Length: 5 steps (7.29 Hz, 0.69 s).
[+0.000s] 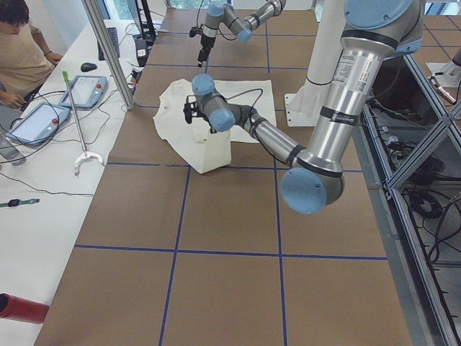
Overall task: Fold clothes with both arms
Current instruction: 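Fold the held sleeve across the chest with the left gripper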
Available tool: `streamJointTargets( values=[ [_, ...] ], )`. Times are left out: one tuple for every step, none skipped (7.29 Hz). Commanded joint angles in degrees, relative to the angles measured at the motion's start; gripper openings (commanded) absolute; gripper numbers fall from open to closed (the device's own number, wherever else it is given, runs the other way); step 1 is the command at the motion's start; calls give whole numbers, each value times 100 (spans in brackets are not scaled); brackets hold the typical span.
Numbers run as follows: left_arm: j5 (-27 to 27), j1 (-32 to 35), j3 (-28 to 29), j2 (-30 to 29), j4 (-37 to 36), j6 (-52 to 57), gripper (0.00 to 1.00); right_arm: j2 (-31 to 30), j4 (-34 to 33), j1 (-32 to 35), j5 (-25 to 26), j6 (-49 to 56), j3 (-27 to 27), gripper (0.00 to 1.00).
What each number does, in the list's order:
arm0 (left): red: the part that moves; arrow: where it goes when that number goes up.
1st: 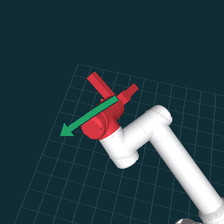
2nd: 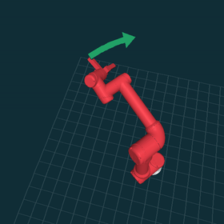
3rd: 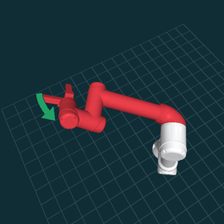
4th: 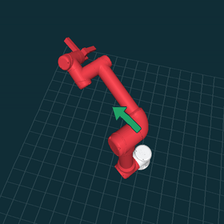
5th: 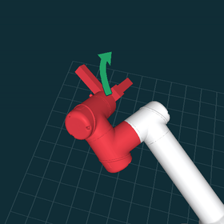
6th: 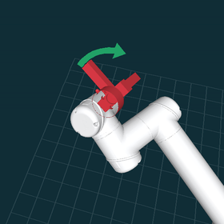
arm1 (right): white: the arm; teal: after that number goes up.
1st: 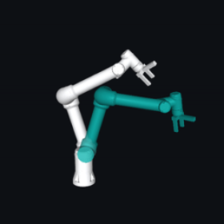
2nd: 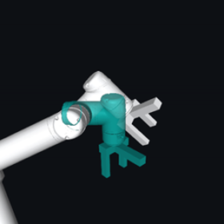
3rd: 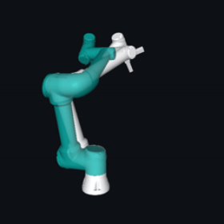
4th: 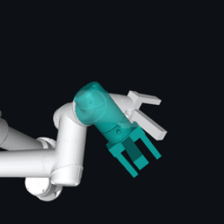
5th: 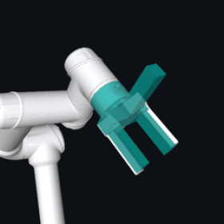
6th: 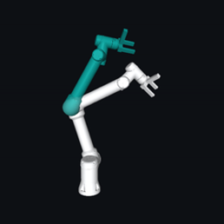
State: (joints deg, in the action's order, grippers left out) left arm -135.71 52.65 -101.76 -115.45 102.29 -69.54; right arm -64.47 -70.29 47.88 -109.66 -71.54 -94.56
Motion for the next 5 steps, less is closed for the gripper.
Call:
streamJointTargets(
  values=[
    [367,0,671,-1964,-257,-1388,0,-792,7,808,-800,1102,-327,100],
    [961,-218,1397,-3034,-219,-1909,0,-873,-2,907,-811,1298,-309,100],
    [1707,-872,2231,-3897,-140,-2253,0,-891,-2,942,-794,1248,-309,100],
    [2541,-1479,3214,-4480,374,-2509,0,-909,94,969,-794,1222,-327,100],
    [2958,-1886,3772,-4503,1267,-2799,0,-1022,356,1039,-820,1291,-301,100]
  ],
)
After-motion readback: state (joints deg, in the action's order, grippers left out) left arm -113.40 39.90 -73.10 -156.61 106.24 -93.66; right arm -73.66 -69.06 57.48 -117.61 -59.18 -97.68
